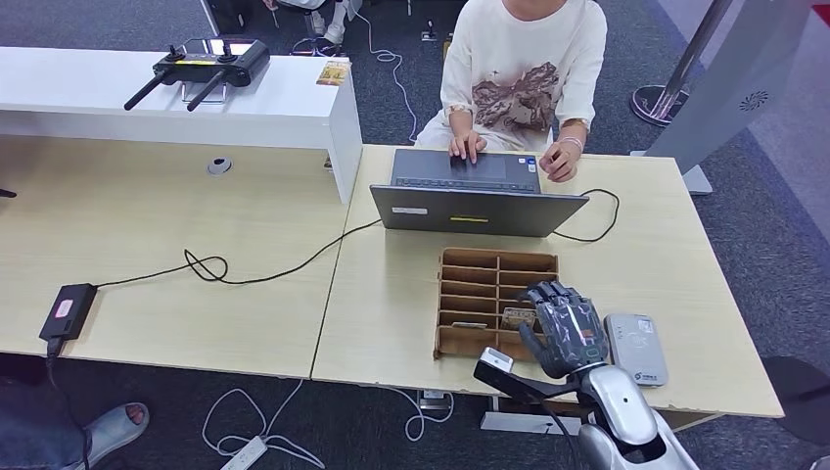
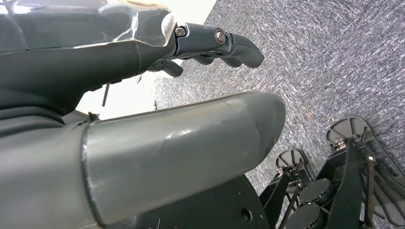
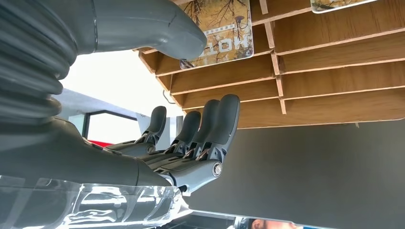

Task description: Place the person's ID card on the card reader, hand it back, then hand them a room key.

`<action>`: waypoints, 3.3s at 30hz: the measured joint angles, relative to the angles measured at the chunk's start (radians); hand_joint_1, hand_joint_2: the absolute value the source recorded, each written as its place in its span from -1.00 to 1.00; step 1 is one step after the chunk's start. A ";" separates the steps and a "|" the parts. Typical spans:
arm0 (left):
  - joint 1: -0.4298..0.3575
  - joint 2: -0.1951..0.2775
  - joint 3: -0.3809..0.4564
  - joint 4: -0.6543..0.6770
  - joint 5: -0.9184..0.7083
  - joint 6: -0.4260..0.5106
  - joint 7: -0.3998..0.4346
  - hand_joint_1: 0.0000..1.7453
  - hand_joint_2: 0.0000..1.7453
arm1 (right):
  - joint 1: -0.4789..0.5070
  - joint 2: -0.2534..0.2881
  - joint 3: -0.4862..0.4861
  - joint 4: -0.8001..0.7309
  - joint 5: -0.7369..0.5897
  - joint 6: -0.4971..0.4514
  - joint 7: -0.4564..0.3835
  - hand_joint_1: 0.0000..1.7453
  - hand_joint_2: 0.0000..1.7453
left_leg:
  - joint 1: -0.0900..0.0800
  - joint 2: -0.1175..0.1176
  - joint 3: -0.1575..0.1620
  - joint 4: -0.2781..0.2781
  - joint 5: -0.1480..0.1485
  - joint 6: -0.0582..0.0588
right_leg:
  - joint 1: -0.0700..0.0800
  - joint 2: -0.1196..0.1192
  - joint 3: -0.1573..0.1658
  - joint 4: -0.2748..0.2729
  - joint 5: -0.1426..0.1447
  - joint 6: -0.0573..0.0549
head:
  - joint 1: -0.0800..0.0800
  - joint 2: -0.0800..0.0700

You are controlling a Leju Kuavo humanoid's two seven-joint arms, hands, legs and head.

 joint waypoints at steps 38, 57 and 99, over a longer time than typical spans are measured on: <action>0.004 0.000 0.000 0.000 -0.006 -0.007 -0.004 -1.00 -1.00 | -0.080 0.026 0.029 0.093 0.005 0.019 0.014 0.11 1.00 | 0.000 0.000 0.000 0.000 0.000 0.000 | 0.000 0.000 0.000 0.000 0.000 0.000 | 0.000 0.000; 0.003 0.004 0.000 0.000 -0.010 -0.008 0.003 -1.00 -1.00 | -0.080 0.032 0.031 0.109 0.005 0.019 0.018 0.20 1.00 | 0.000 0.000 0.000 0.000 0.000 0.000 | 0.000 0.000 0.000 0.000 0.000 0.000 | 0.000 0.000; 0.003 0.005 0.000 0.000 -0.020 -0.007 0.012 -1.00 -1.00 | -0.116 0.055 0.043 0.150 -0.062 0.019 -0.032 0.59 1.00 | 0.000 0.000 0.001 0.000 0.001 0.000 | 0.000 0.000 0.000 0.000 0.000 0.000 | 0.000 0.000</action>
